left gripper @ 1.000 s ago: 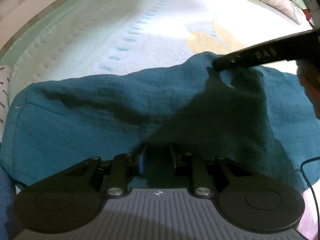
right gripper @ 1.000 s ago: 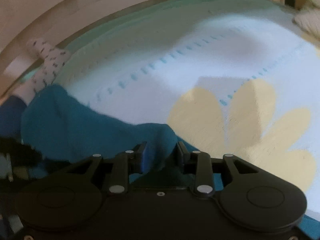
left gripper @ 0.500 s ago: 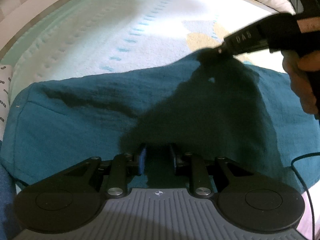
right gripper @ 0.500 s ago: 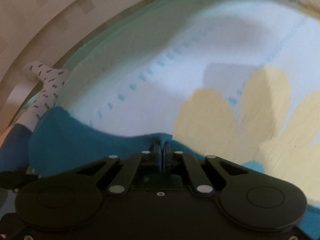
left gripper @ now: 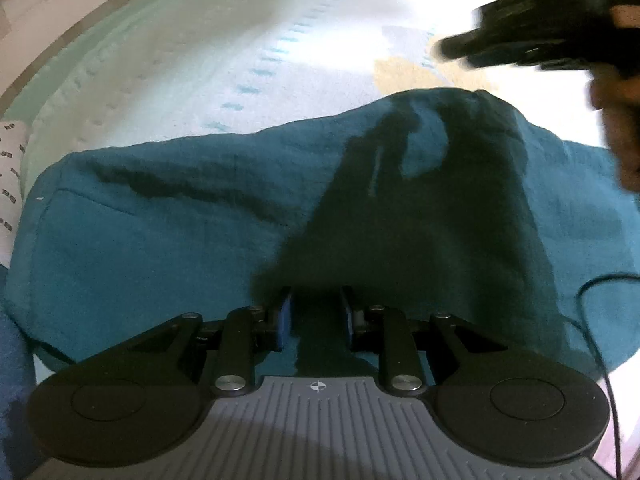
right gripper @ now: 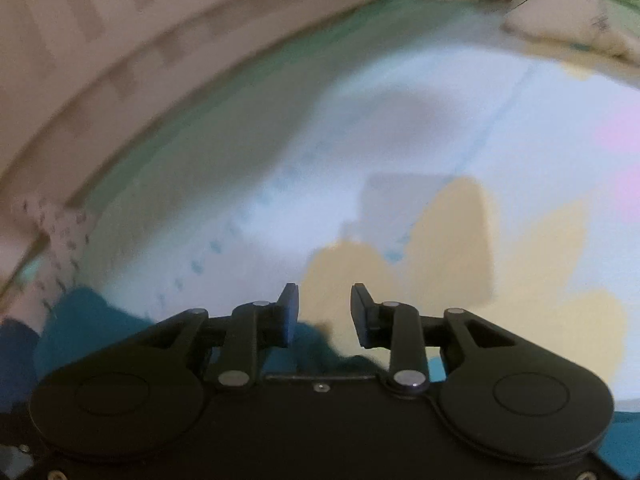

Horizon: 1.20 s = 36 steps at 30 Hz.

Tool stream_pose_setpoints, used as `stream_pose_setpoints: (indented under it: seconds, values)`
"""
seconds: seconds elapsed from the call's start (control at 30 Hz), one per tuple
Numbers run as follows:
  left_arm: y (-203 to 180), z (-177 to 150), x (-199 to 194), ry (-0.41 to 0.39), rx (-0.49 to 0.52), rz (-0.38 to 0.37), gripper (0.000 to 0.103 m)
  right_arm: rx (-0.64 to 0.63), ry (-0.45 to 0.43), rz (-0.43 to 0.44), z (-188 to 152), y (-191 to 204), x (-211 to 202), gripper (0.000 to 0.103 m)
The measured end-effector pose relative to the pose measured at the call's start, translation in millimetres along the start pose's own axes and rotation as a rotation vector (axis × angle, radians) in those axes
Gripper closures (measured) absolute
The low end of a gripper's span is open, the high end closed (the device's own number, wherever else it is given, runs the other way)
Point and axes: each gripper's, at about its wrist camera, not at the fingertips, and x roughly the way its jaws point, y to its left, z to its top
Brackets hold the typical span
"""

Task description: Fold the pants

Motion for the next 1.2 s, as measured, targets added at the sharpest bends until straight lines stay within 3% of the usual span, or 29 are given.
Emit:
stream_pose_setpoints:
  seconds: [0.17, 0.43, 0.57, 0.63, 0.8, 1.0, 1.2]
  values:
    - [-9, -3, 0, -0.018, 0.013, 0.040, 0.079, 0.088, -0.006, -0.142, -17, -61, -64, 0.061]
    - [-22, -3, 5, -0.027, -0.003, 0.082, 0.079, 0.243, 0.008, -0.525, -76, -197, -182, 0.061]
    - [-31, -6, 4, -0.026, -0.017, 0.100, 0.079, 0.330, -0.001, -0.670, -98, -260, -236, 0.049]
    - [-31, -6, 5, -0.024, -0.021, 0.109, 0.079, 0.380, 0.003, -0.715, -107, -285, -253, 0.049]
    - [-32, -3, 4, -0.001, -0.023, 0.133, 0.080, 0.463, 0.085, -0.727, -133, -321, -267, 0.049]
    - [-29, 4, 2, 0.018, -0.045, 0.114, 0.080, 0.492, 0.121, -0.659, -153, -319, -276, 0.049]
    - [-33, 13, -21, -0.020, -0.097, -0.010, 0.080, 0.532, 0.157, -0.633, -179, -319, -283, 0.052]
